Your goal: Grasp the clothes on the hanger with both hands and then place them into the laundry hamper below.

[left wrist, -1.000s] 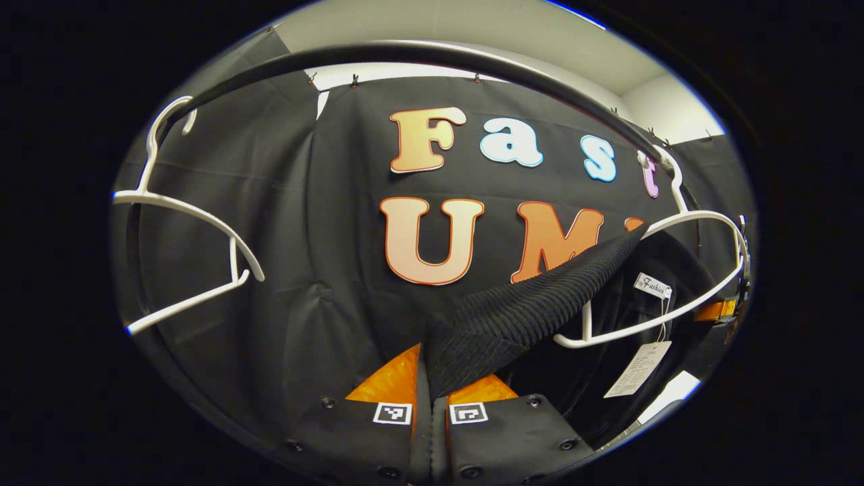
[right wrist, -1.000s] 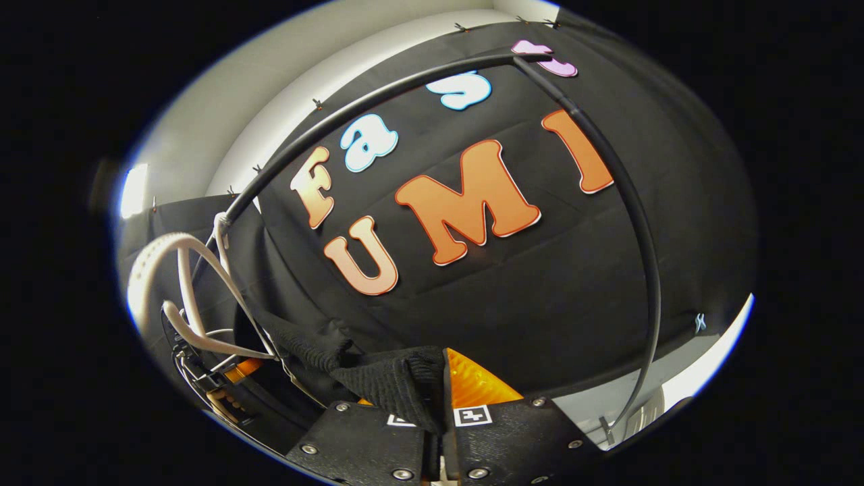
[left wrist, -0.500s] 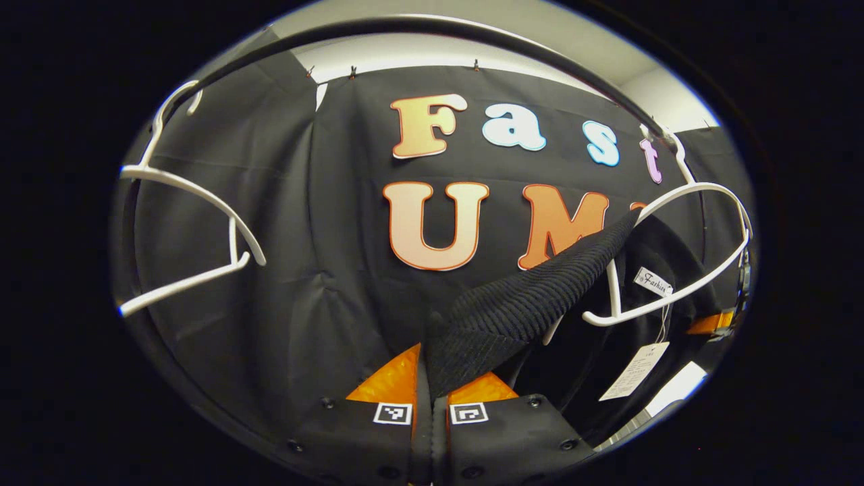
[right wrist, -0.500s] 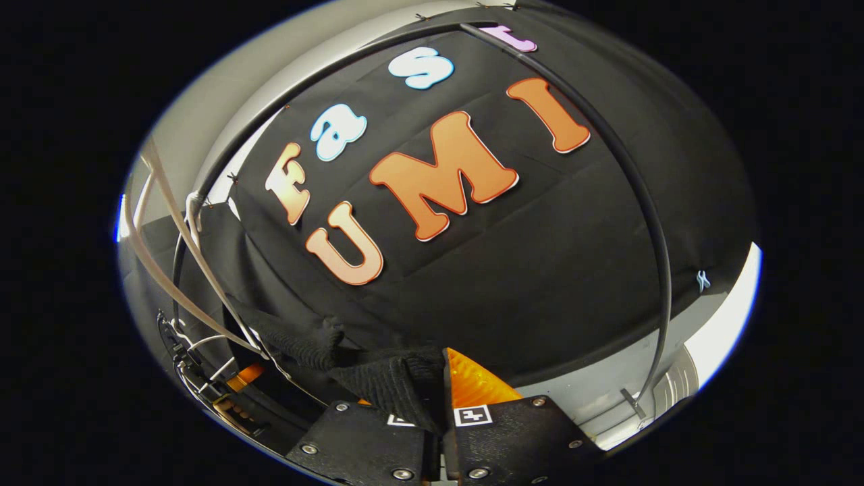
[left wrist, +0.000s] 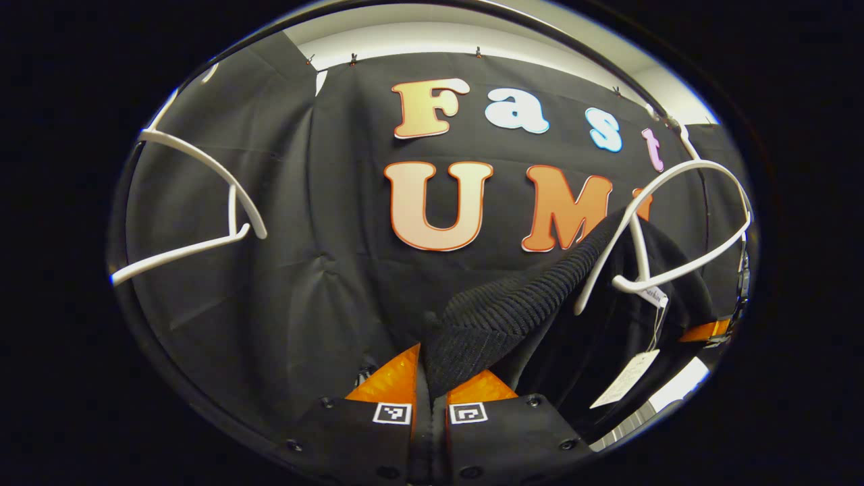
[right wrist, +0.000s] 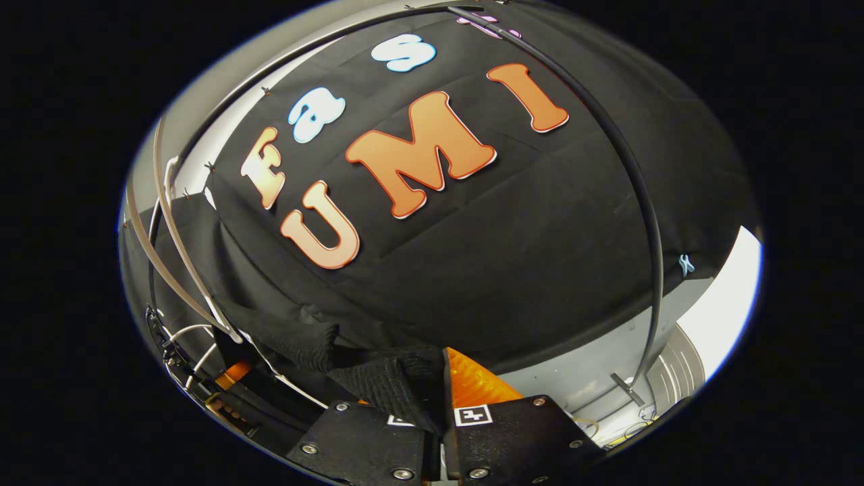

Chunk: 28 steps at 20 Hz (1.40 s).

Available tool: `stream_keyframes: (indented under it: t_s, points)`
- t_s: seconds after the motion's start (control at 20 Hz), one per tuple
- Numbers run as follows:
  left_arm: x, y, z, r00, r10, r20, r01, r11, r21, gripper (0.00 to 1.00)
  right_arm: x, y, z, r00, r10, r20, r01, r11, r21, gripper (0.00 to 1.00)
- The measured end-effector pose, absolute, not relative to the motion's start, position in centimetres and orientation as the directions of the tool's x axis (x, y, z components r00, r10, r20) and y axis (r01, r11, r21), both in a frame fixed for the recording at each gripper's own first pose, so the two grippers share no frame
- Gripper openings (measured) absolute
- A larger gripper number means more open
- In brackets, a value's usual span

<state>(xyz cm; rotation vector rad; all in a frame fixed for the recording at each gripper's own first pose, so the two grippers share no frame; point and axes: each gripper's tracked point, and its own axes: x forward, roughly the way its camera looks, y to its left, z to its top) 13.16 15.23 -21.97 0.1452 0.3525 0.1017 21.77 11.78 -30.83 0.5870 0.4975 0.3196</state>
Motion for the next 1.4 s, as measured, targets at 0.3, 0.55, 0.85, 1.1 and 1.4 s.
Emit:
stream_keyframes:
  t_s: [0.3,0.55,0.85,1.1,1.4]
  points:
    - [11.1,15.9,-27.0,0.899,0.115,-0.423,-0.046,0.984,0.169,0.07,20.4,9.6,-36.9,0.823,0.353,-0.444,-0.021,0.801,0.598,0.10]
    - [10.5,13.0,-32.5,0.852,0.049,-0.521,0.024,0.991,0.132,0.07,18.8,10.0,-40.8,0.795,0.336,-0.505,0.025,0.814,0.580,0.10]
    - [10.3,9.1,-37.8,0.778,-0.021,-0.627,0.106,0.989,0.099,0.07,16.9,11.8,-44.3,0.758,0.337,-0.558,0.048,0.825,0.563,0.10]
    - [9.7,6.1,-40.8,0.718,-0.068,-0.693,0.166,0.983,0.075,0.07,15.4,12.7,-46.8,0.730,0.332,-0.597,0.079,0.827,0.556,0.10]
    - [8.6,4.0,-45.3,0.644,-0.107,-0.757,0.208,0.977,0.040,0.07,14.1,13.5,-49.7,0.696,0.322,-0.642,0.105,0.838,0.535,0.10]
